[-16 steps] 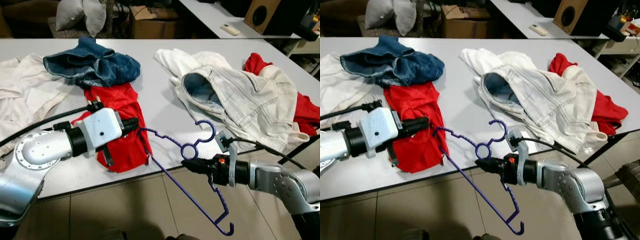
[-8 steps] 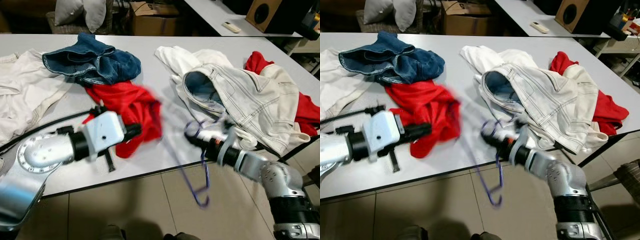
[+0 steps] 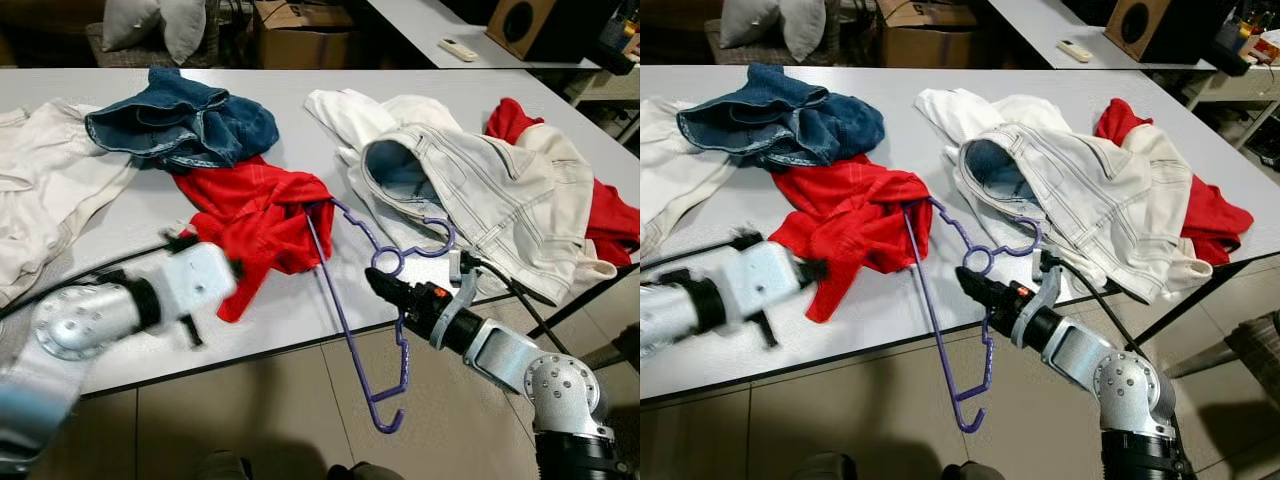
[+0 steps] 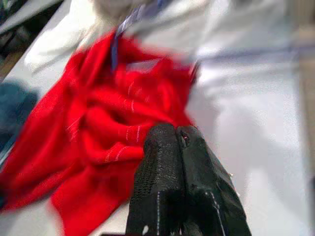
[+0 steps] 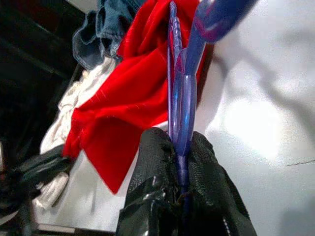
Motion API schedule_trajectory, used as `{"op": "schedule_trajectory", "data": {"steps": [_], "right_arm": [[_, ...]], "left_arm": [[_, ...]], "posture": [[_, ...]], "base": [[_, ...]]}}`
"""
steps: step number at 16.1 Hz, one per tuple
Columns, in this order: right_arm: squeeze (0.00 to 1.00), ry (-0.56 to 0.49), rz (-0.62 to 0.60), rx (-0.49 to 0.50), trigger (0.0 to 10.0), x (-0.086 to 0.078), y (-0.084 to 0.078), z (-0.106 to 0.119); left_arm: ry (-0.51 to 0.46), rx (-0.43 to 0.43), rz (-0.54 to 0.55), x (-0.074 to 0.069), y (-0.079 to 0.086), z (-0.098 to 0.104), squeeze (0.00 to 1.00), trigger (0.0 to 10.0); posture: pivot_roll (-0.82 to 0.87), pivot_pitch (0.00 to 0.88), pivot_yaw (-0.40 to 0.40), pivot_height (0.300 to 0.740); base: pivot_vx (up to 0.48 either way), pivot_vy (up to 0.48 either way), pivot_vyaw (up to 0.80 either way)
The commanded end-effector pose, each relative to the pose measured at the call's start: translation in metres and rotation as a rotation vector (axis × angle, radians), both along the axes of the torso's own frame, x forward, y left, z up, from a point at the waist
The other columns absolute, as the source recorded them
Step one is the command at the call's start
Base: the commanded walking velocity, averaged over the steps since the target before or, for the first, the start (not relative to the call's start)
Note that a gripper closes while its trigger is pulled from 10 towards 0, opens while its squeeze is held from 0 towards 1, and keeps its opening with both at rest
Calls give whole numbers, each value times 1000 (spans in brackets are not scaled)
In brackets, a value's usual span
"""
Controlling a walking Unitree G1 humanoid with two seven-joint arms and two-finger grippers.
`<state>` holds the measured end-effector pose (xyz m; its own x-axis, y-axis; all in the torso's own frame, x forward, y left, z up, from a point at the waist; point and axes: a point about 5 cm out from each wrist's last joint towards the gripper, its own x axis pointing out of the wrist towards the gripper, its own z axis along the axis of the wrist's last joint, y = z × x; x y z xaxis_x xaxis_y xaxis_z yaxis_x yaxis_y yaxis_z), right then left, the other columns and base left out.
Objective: Hang hanger
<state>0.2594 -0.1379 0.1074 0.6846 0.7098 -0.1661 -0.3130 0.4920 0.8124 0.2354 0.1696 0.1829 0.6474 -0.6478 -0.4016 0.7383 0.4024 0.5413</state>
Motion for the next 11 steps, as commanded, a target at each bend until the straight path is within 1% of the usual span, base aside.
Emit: {"op": "schedule_trajectory", "data": {"steps": [1,2,3,4,5,7,8,9,10,11], "right_arm": [[0,-24,85,-68,10000,-4,7,2],[0,-26,100,-55,10000,-5,10,3],[0,-19,79,-51,10000,-2,9,4],[0,-24,83,-98,10000,-2,8,2],[0,-17,50,-44,10000,2,7,5],[0,-18,48,-18,10000,2,8,6],[0,-18,51,9,10000,2,11,6],[0,-17,51,28,10000,3,13,7],[0,-14,49,34,10000,3,15,7],[0,-17,79,-9,10000,1,17,4]], "left_arm": [[-17,-94,-94,-4,-24,6,0,0],[-33,-134,-116,-4,-32,10,0,0],[-82,-224,-139,0,-44,22,0,0],[-119,-237,-145,2,-45,29,0,0],[-179,-224,-154,7,-39,41,0,0],[-224,-216,-152,10,-31,54,0,0],[-215,-195,-173,9,-26,60,0,0],[-171,-150,-195,6,-23,57,0,0],[-121,-102,-192,4,-19,51,0,0],[-11,-31,-178,-2,-14,33,0,3059]], "posture": [[39,88,-119,740],[39,85,-119,740],[39,80,-119,740],[37,74,-118,740],[42,69,-120,740],[44,59,-122,740],[51,53,-126,740],[55,50,-128,740],[58,47,-129,740],[63,42,-130,740]], "base": [[0,0,0],[0,0,0],[0,0,0],[0,0,0],[0,0,0],[0,0,0],[0,0,0],[0,0,0],[0,0,0],[0,0,0]]}}
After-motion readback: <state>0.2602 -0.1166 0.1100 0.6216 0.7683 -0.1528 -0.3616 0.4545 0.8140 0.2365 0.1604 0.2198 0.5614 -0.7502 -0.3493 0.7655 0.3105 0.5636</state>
